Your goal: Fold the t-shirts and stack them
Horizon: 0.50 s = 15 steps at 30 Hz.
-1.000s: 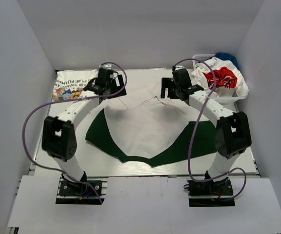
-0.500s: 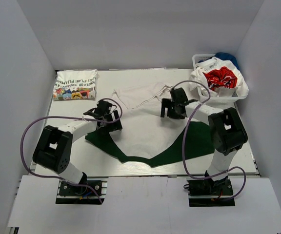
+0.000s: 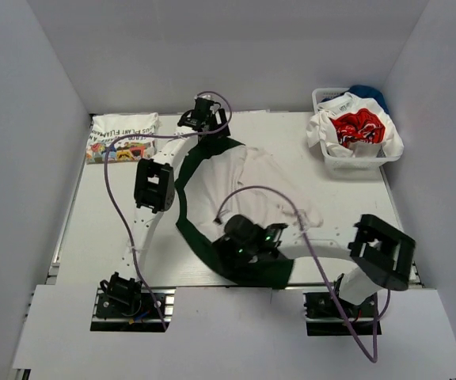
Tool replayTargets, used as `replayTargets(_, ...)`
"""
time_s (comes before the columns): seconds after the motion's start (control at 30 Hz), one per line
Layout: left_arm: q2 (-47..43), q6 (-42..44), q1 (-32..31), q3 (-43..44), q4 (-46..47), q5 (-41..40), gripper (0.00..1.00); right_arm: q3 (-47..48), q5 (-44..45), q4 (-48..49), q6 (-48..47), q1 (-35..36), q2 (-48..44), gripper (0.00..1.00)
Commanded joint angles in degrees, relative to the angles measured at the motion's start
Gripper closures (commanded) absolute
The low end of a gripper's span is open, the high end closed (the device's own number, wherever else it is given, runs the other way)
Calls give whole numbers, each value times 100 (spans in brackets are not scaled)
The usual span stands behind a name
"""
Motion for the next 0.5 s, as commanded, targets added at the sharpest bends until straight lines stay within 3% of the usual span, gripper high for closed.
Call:
replayTargets(0.0, 684, 292, -54, 1292, -526, 811, 0, 648, -689, -341, -1050, 861, 687, 10)
replayTargets(0.13, -728, 353, -54, -567, 495, 515, 0, 1202, 267, -394, -1139, 758, 480, 10)
replayTargets(0.33, -2197, 494, -1, -1350, -400, -531, 0, 1493, 1201, -323, -630, 248, -267, 10)
replayTargets(0.43, -3199, 310, -106, -2781, -506, -1033, 0, 1511, 1623, -708, -251, -296, -338, 10)
replayTargets(0.47, -3445, 196, -107, -3673, -454, -807, 0, 1519, 1711, -797, -190, -715, -304, 10)
